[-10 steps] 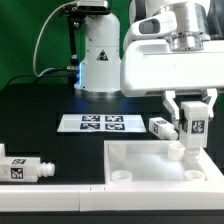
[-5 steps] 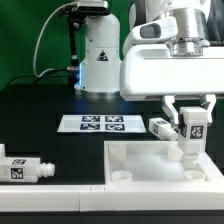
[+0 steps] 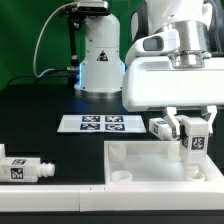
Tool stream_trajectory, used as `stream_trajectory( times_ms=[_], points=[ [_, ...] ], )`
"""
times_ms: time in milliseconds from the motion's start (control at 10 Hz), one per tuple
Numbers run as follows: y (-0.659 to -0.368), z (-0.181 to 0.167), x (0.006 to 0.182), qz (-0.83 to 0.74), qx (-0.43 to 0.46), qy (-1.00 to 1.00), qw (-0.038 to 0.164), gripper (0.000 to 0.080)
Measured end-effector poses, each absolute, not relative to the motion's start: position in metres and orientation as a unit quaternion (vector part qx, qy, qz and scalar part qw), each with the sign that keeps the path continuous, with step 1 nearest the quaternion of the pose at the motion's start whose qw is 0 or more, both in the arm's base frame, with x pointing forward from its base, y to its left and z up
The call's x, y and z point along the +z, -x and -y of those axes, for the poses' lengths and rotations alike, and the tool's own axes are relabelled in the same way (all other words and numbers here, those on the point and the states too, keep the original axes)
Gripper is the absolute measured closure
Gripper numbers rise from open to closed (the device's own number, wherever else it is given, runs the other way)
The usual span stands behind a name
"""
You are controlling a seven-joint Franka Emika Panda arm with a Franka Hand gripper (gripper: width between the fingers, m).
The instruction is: Assemble one leg
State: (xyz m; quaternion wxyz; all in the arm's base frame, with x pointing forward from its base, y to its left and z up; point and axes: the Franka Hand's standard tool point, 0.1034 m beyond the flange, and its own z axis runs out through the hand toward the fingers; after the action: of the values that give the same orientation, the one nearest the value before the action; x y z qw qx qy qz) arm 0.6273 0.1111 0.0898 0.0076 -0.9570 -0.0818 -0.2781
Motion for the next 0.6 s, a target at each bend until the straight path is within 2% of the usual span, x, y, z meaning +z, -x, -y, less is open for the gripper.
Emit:
stream_trajectory(
  times_ms=[600],
  points=[
    [-0.6238, -0.1116, 0.0825, 0.083, -0.273, 0.959, 0.007, 0.0512]
  ],
)
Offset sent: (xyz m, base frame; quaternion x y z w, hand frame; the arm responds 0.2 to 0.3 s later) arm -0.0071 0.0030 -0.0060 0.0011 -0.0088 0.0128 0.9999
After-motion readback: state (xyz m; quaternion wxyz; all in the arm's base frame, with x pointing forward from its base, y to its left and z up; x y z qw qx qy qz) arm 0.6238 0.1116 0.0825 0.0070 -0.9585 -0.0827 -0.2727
